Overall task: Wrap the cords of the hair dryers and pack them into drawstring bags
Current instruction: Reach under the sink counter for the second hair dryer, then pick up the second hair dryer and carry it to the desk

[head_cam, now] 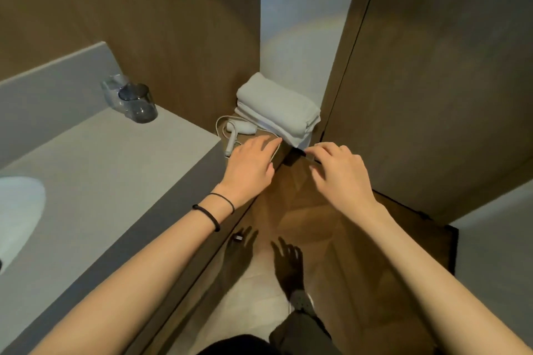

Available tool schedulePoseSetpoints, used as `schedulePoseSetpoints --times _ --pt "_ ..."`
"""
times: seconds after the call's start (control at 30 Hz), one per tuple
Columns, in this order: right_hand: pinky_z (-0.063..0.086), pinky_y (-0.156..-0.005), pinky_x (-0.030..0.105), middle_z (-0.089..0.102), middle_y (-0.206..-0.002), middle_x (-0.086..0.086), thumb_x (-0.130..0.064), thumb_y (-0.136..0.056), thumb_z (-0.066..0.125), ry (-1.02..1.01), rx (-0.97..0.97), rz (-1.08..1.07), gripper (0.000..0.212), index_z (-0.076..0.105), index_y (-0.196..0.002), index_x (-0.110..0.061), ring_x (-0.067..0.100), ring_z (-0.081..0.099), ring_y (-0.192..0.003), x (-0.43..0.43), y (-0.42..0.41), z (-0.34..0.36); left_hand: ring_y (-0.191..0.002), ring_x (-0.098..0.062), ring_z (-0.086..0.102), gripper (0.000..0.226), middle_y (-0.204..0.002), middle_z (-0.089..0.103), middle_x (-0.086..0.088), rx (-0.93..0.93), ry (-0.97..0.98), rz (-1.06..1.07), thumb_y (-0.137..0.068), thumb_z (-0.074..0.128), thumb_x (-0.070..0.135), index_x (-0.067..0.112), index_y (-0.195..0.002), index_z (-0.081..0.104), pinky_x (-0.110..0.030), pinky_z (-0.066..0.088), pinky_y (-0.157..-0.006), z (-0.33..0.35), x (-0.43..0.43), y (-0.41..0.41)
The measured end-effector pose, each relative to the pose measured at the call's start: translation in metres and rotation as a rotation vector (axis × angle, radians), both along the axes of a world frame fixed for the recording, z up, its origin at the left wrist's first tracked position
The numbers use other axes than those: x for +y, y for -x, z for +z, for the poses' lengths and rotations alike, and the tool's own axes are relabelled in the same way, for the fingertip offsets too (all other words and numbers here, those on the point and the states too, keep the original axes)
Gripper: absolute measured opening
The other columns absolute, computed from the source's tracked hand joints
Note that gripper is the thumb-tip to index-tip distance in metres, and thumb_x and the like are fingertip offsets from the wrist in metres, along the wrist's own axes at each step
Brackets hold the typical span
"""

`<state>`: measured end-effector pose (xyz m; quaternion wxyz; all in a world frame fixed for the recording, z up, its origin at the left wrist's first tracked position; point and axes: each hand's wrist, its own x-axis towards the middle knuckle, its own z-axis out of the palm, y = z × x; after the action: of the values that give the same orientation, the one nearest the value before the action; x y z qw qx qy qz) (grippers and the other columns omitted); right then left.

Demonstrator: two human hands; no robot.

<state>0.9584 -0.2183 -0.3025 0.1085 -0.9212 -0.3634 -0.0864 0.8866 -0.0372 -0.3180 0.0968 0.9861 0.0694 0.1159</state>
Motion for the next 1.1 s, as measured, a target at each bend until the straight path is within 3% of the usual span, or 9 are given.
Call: schedulePoseSetpoints --times 0.27,0.53,0.73,1.1 --pt "0.045 -0.084 0.039 0.056 -0.129 0.001 -0.025 -0.093 0.053 0.071 0.081 0.192 0.037 0.053 -0.129 -0.024 0.025 0.053 -0.111 0.006 -0.138 -0.001 -0.132 -0.026 0.038 0.059 -0.147 0.037 -0.005 0.137 0.077 0.204 -0.092 0.049 0.022 0.022 -0.147 0.029 -0.039 0.037 -0.102 -0.015 -0.005 -0.102" --pt "0.032 -0.103 0.038 0.045 -0.14 -0.004 -0.028 -0.096 0.045 0.167 0.16 0.32 0.041 0.042 -0.137 -0.03 0.02 0.041 -0.126 0.062 -0.264 -0.026 -0.133 -0.026 0.037 0.06 -0.148 0.036 -0.005 0.253 0.12 0.358 -0.092 0.049 0.024 0.023 -0.148 0.027 -0.041 0.038 -0.103 -0.049 0.034 -0.185" --pt "0.048 -0.085 0.039 0.065 -0.121 0.004 -0.019 -0.082 0.069 0.079 0.112 0.429 0.036 0.064 -0.118 -0.019 0.028 0.062 -0.104 0.098 -0.345 -0.045 -0.132 -0.027 0.038 0.06 -0.148 0.036 -0.004 0.254 0.189 0.493 -0.093 0.05 0.024 0.022 -0.148 0.027 -0.039 0.035 -0.104 -0.067 0.075 -0.268" --pt "0.05 -0.088 0.038 0.065 -0.121 0.004 -0.023 -0.079 0.075 0.12 0.134 0.618 0.04 0.064 -0.117 -0.018 0.024 0.064 -0.105 0.168 -0.458 -0.063 -0.13 -0.03 0.039 0.057 -0.149 0.033 -0.007 0.322 0.339 0.745 -0.095 0.047 0.027 0.023 -0.148 0.026 -0.045 0.04 -0.1 -0.085 0.114 -0.351"
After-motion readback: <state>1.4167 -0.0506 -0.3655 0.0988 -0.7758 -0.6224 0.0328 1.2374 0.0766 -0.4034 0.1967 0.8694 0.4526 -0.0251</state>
